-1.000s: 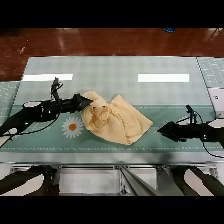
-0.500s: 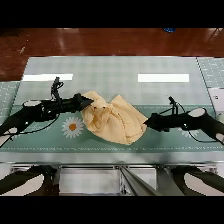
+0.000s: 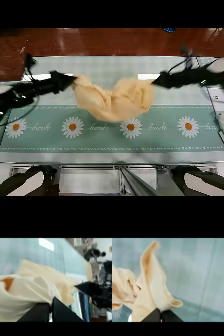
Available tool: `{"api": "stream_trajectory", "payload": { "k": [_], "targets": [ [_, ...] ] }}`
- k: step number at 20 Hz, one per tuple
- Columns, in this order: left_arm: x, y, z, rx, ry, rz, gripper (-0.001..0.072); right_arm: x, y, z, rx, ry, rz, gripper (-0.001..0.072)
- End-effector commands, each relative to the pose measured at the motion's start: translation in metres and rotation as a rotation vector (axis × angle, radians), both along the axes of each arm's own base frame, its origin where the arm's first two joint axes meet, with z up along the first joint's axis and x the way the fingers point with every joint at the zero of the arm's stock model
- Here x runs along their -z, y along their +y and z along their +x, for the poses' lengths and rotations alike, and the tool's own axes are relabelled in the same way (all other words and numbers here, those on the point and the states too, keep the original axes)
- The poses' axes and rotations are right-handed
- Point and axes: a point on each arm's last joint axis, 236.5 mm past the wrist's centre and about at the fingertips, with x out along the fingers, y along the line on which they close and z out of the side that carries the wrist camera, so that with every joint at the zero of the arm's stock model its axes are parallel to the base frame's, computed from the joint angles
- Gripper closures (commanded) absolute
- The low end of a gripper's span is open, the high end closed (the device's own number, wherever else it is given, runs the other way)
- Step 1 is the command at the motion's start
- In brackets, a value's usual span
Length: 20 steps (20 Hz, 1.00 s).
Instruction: Fold the shirts.
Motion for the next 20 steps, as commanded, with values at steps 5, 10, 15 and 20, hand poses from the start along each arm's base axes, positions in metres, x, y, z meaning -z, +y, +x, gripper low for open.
{"api": "stream_trajectory", "payload": {
  "k": [5, 10, 15, 20],
  "targets": [
    [-0.182, 0.11, -0.034, -0.238, -0.245, 0.578, 0.0687, -0.31, -0.088, -0.06, 0.214, -0.694, -0.304, 0.0695],
    [-0.293, 0.124, -0.118, -0.465, -0.532, 0.795, 0.0687, -0.359, -0.118, -0.156, 0.397, -0.82, -0.491, 0.0695],
    [-0.302, 0.159, -0.195, -0.67, -0.508, 0.985, 0.0687, -0.361, -0.139, -0.231, 0.547, -0.803, -0.572, 0.0695],
    [-0.202, 0.124, -0.193, -0.402, -0.237, 0.884, 0.0687, -0.304, -0.138, -0.241, 0.531, -0.64, -0.557, 0.0695]
  ]
}}
